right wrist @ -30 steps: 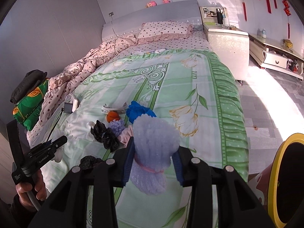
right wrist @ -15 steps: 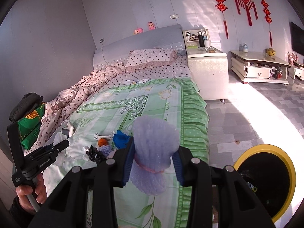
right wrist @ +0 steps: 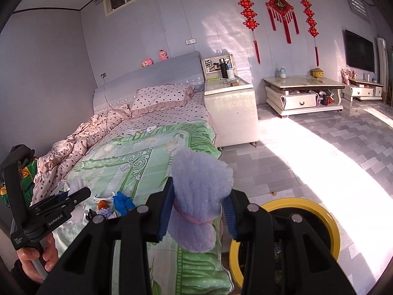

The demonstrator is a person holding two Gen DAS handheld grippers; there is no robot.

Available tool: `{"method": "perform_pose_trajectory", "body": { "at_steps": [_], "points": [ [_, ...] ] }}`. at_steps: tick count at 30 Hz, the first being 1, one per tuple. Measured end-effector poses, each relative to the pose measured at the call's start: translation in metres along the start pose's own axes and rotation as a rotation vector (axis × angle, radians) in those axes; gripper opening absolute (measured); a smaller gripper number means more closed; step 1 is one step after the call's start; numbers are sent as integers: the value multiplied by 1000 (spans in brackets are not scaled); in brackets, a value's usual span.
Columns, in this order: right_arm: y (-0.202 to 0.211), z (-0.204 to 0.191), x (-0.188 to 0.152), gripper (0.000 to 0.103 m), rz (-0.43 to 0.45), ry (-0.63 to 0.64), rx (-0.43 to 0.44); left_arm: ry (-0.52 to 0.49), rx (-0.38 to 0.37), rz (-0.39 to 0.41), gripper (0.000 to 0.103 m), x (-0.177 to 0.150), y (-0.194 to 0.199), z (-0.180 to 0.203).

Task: Collect trash
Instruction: 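Carry the tissue and puff to the bin and open both grippers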

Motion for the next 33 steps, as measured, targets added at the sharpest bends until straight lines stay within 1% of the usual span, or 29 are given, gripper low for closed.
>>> {"method": "perform_pose_trajectory", "body": {
  "at_steps": [7,12,18,25,33],
  "points": [
    [17,47,6,35,26,-37,-72,-53,-108,-12,30,8,-21,73],
    [18,78,2,35,20,-70,-117,-86,-171,-45,30,3,-44,119],
    [8,109,-13,35,-11,-119,-148,-124,-219,-96,30,-11,-75,165],
    [-11,144,-30,35,-54,-169,-170,-158,-254,-171,30,-36,-114,198],
    [-37,175,-46,36,-105,-217,-193,-171,-277,-243,30,-65,-151,218]
  ]
}}
Point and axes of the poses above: each gripper's, at about its wrist camera, not at the fingertips, and y roughly against the way its jaws point, z to its right, x to its top, the point moved 4 cm from there along -y, roughly the way its jaws point
